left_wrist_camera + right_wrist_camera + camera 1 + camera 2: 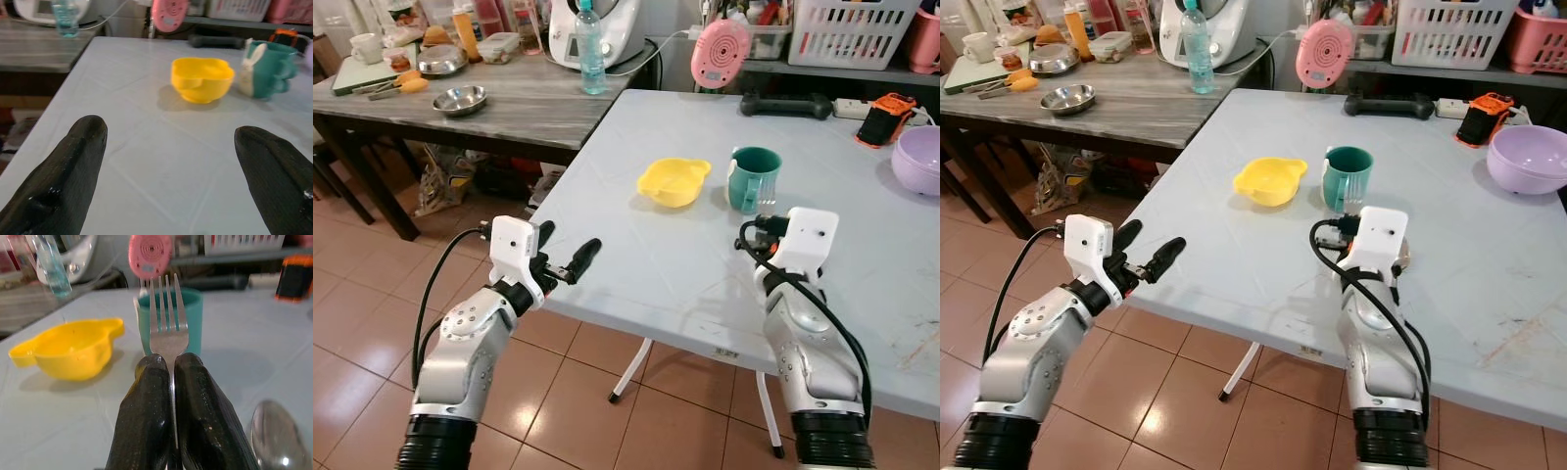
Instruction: Setting the table
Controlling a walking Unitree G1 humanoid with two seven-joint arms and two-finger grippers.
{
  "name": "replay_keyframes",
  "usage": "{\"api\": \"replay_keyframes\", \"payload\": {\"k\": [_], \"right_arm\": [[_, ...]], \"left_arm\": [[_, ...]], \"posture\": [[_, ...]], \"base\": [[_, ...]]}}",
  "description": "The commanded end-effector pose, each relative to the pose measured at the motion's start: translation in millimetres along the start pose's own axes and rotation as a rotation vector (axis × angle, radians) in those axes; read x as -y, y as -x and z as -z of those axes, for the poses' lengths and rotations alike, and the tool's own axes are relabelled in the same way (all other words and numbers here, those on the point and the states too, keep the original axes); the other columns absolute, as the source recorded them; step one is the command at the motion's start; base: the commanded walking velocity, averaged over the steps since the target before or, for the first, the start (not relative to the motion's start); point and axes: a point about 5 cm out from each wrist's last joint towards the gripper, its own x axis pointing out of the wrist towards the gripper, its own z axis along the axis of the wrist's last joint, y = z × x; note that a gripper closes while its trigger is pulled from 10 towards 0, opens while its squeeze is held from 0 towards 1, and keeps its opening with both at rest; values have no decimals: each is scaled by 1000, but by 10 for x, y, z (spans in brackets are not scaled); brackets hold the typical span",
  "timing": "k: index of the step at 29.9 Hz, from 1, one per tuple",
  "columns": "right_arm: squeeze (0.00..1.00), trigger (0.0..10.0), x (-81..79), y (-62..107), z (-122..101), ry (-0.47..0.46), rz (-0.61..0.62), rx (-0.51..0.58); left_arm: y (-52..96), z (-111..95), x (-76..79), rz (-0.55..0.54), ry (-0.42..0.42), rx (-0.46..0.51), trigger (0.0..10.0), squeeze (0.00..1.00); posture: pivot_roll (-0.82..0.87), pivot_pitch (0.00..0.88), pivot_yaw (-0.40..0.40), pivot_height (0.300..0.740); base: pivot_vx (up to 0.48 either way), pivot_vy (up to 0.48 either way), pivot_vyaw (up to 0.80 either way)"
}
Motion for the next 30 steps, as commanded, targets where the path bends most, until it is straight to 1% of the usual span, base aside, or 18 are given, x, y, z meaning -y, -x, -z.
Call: {"api": "replay_keyframes", "payload": {"k": [1,6,7,10,11,12,15,16,18,19,20,21,22,23,24,27,28,30], "right_arm": [[0,0,12,21,22,-7,2,-3],[0,0,49,34,154,-29,27,-53],[0,0,48,42,254,-22,36,-101],[0,0,48,73,377,-83,48,-153],[0,1255,48,95,436,-90,50,-175],[0,0,49,111,476,-91,49,-187],[0,78,54,126,536,-81,49,-209],[0,2039,58,127,571,-87,52,-225],[0,2078,57,123,586,-85,51,-231],[0,3137,50,119,596,-74,47,-238],[0,4549,46,117,608,-67,44,-248],[0,4549,41,116,617,-62,43,-255],[0,7961,41,114,625,-63,44,-258],[0,7961,41,112,631,-64,46,-258],[0,10000,38,102,642,-65,45,-261],[0,10000,33,97,672,-79,40,-280],[1000,10000,34,96,682,-81,44,-285],[1000,10000,16,93,698,-89,42,-288]], "left_arm": [[-37,4,-16,-30,-17,9,10000,0],[-65,-5,3,-28,-25,21,10000,0],[-64,3,-7,-31,-34,21,10000,0],[-45,12,5,-12,-28,20,10000,0],[-19,-6,56,41,-2,22,10000,0],[12,-10,138,122,23,10,10000,0],[69,14,275,257,58,-25,10000,0],[115,37,375,359,64,-61,10000,0],[140,52,424,413,58,-85,10000,0],[149,58,441,439,57,-100,10000,0],[149,57,440,443,58,-103,10000,0],[151,56,436,445,58,-104,10000,0],[149,53,430,442,52,-103,10000,0],[151,48,426,442,49,-105,10000,0],[147,38,405,433,45,-105,10000,0],[146,23,395,434,47,-106,10000,0],[150,21,396,439,44,-111,10000,0],[164,23,399,455,45,-127,10000,0]], "posture": [[-48,0,64,740],[-39,0,60,740],[-37,0,65,740],[-26,0,66,740],[-22,0,71,740],[-21,0,74,740],[-18,0,75,740],[-14,0,76,740],[-12,0,77,740],[-10,0,78,740],[-9,0,79,740],[-9,0,79,740],[-9,0,80,740],[-9,0,80,740],[-6,1,84,740],[-6,2,84,740],[-5,1,87,740],[-4,2,91,740]], "base": [[0,0,0],[0,0,0],[0,0,0],[0,0,0],[0,0,0],[0,0,0],[0,0,0],[0,0,0],[0,0,0],[0,0,0],[0,0,0],[0,0,0],[0,0,0],[0,0,0],[0,0,0],[0,0,0],[0,0,0],[0,0,0]]}}
